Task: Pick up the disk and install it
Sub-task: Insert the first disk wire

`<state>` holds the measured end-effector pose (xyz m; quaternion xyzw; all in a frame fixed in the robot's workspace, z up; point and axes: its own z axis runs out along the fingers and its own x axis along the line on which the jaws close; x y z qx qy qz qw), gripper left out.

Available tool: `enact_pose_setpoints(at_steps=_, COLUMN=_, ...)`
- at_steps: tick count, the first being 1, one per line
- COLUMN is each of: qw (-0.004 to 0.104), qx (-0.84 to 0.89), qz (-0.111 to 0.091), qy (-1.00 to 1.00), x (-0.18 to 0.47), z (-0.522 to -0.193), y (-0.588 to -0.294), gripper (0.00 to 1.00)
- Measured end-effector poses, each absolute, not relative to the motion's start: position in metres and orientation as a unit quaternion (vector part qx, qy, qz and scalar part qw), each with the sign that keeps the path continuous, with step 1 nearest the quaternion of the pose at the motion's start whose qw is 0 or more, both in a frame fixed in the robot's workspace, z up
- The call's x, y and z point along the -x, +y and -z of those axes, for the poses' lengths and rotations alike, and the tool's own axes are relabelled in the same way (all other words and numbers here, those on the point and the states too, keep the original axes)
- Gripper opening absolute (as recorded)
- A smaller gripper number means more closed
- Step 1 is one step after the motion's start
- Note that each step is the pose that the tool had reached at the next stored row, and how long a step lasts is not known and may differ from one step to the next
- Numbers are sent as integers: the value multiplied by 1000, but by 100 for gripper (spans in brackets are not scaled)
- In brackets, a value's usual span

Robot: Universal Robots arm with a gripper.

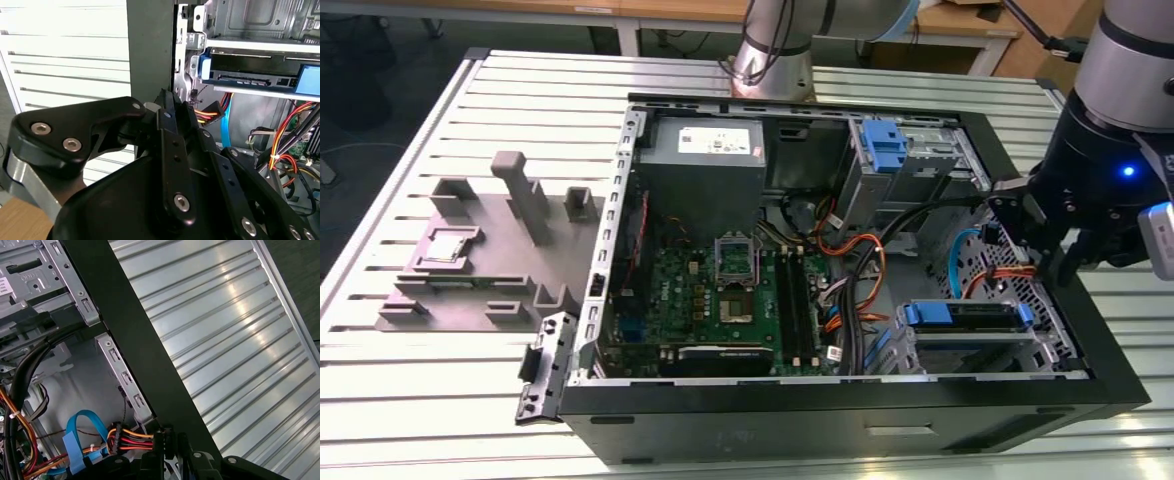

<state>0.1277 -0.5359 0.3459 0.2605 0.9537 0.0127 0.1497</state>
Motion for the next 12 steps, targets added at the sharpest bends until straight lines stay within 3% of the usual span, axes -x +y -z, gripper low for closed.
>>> enact_pose_setpoints(at_steps=10, qw=152, qx=-259, qz=-6, qy=954, x=-128, z=-346, y=-534, gripper=24)
enact_pose_setpoints(at_steps=12, qw=153, qx=-259, qz=-3, qy=954, x=-127, z=-347, y=-534, gripper=16)
